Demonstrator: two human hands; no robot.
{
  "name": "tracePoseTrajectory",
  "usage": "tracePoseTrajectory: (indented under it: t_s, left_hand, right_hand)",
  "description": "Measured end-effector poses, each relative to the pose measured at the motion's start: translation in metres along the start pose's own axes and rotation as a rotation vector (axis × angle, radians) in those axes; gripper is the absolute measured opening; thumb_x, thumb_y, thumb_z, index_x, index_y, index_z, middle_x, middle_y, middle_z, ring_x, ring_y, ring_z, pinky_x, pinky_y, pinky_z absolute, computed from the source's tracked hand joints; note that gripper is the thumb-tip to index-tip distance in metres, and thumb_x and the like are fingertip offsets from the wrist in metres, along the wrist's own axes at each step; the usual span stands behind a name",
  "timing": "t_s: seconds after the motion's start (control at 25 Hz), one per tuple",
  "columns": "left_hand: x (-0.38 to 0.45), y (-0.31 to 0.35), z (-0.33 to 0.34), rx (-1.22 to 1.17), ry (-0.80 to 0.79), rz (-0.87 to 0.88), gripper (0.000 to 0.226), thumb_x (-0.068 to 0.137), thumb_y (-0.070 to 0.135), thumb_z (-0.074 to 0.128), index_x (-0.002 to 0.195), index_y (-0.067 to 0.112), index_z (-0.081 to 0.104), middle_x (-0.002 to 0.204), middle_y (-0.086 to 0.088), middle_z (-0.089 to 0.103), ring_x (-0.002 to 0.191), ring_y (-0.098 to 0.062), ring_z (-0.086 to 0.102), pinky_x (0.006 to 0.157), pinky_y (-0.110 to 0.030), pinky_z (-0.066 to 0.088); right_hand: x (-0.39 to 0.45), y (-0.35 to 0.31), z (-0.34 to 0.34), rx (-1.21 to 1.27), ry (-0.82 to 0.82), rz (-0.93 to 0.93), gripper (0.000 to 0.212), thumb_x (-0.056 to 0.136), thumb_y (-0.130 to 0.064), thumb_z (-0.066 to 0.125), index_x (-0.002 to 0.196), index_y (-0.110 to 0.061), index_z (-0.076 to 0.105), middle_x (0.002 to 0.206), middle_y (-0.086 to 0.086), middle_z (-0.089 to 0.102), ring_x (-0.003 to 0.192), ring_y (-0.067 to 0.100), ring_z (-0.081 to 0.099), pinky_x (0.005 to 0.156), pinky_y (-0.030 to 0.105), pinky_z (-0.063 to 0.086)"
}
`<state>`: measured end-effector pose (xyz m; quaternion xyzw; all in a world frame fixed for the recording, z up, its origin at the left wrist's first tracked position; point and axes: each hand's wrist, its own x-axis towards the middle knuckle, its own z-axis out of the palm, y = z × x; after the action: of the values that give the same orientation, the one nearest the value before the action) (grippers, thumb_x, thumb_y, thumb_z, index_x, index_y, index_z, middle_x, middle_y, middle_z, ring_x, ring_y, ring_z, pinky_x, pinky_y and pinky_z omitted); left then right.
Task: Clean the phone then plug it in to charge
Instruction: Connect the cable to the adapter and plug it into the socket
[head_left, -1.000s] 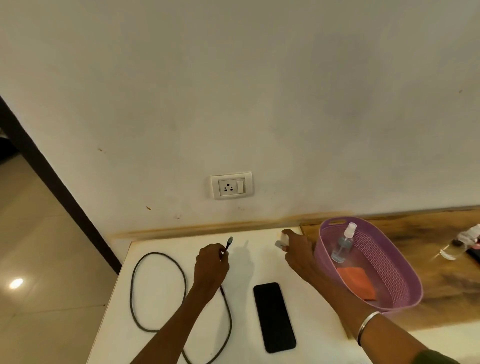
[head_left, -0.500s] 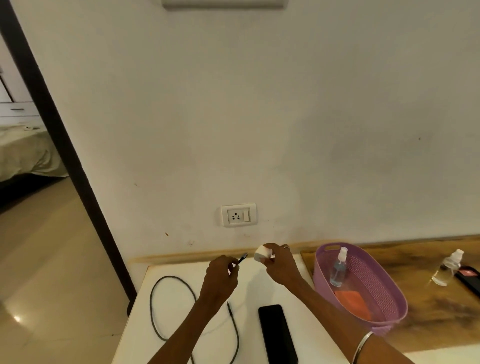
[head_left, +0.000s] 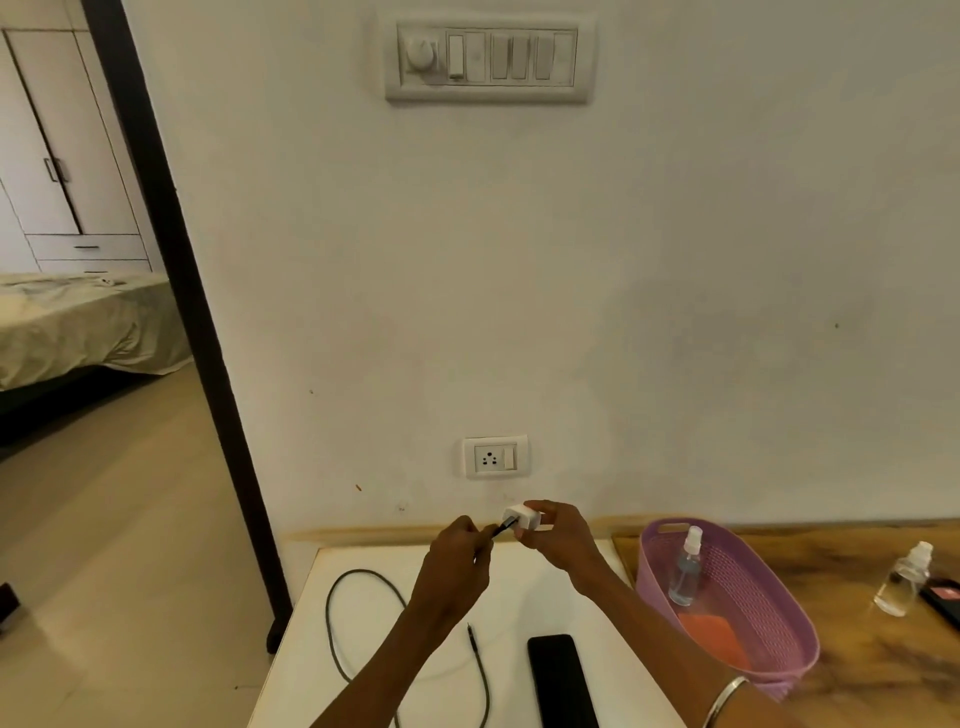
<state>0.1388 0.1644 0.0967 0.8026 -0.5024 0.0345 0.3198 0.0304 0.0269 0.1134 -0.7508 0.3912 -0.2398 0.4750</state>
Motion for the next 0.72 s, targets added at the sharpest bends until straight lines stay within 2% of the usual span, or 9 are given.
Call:
tracePoseTrajectory:
  t_s: [0.12, 0.32, 0.48, 0.6, 0.72]
  left_hand:
    - [-0.007, 0.003, -0.005, 0.12, -0.021, 0.023, 0.032, 0.105, 0.029, 0.041, 0.12, 0.021, 0.068, 0.09, 0.002, 0.049, 0.073, -0.017, 0.053, 0.055, -0.021, 0.029]
    - [-0.013, 0.008, -0.012, 0.241, -0.016, 0.026, 0.034, 0.106, 0.026, 0.036, 0.132, 0.021, 0.058, 0.102, -0.001, 0.053, 0.077, -0.019, 0.057, 0.059, -0.024, 0.035]
    - [-0.013, 0.011, -0.013, 0.307, -0.031, 0.056, 0.036, 0.106, 0.024, 0.035, 0.137, 0.021, 0.053, 0.108, -0.001, 0.053, 0.081, -0.019, 0.057, 0.06, -0.025, 0.034]
    - [-0.014, 0.01, -0.012, 0.335, -0.029, 0.077, 0.034, 0.106, 0.024, 0.037, 0.135, 0.02, 0.055, 0.108, -0.001, 0.053, 0.076, -0.017, 0.051, 0.059, -0.025, 0.032]
    - [-0.012, 0.007, -0.009, 0.312, -0.016, 0.09, 0.029, 0.105, 0.027, 0.042, 0.125, 0.021, 0.062, 0.102, -0.001, 0.053, 0.07, -0.012, 0.044, 0.058, -0.023, 0.032]
  right_hand:
    - [-0.005, 0.0, -0.002, 0.009, 0.001, 0.006, 0.056, 0.07, -0.012, 0.083, 0.122, -0.009, 0.063, 0.124, 0.01, 0.064, 0.111, 0.025, 0.06, 0.101, 0.036, 0.048]
    - [-0.012, 0.001, 0.0, 0.001, 0.008, -0.005, 0.057, 0.071, -0.012, 0.083, 0.124, -0.008, 0.061, 0.124, 0.009, 0.064, 0.109, 0.023, 0.06, 0.098, 0.029, 0.046]
    - [-0.015, 0.003, 0.002, -0.016, 0.005, 0.008, 0.058, 0.072, -0.014, 0.082, 0.125, -0.009, 0.06, 0.127, 0.009, 0.063, 0.112, 0.025, 0.059, 0.102, 0.034, 0.046]
    - [-0.016, 0.004, 0.002, -0.025, 0.008, 0.009, 0.058, 0.072, -0.014, 0.082, 0.126, -0.01, 0.06, 0.128, 0.009, 0.062, 0.113, 0.025, 0.059, 0.102, 0.035, 0.046]
    - [-0.016, 0.004, 0.003, -0.031, 0.012, 0.008, 0.058, 0.072, -0.013, 0.082, 0.125, -0.01, 0.06, 0.128, 0.009, 0.062, 0.112, 0.024, 0.06, 0.101, 0.034, 0.046]
